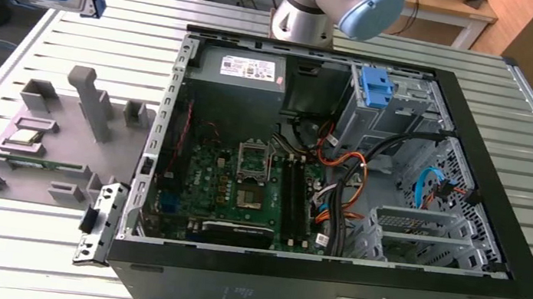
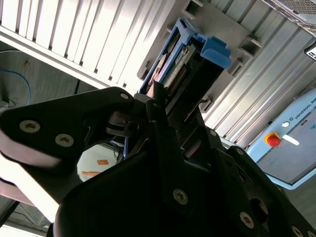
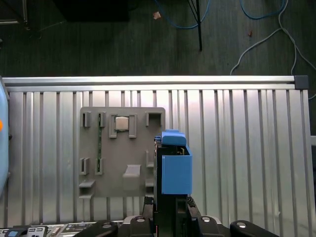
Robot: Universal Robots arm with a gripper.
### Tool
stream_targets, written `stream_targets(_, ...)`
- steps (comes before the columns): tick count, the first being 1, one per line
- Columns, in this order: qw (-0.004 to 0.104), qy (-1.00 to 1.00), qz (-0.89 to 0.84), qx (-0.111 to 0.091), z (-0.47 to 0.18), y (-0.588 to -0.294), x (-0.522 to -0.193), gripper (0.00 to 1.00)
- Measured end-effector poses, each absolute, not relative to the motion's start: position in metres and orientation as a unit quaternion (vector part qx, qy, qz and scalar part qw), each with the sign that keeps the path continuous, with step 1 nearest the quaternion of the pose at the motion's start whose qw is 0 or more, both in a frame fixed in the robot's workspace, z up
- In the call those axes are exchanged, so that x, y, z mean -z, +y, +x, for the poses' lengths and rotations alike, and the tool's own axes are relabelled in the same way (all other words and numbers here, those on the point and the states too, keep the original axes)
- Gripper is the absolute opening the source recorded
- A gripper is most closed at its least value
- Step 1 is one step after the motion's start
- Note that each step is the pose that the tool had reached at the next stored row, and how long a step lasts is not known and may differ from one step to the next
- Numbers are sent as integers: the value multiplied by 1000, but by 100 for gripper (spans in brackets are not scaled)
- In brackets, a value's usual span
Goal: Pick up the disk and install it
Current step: 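Pick up the disk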
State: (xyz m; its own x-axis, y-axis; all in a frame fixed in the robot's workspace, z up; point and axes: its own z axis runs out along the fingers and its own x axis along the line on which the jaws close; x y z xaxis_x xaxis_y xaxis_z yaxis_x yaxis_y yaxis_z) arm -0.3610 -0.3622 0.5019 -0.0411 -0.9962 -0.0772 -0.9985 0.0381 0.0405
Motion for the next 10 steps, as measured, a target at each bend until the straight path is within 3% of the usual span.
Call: stream_targets(10,14,720,-692,-42,-339,-362,-502,35)
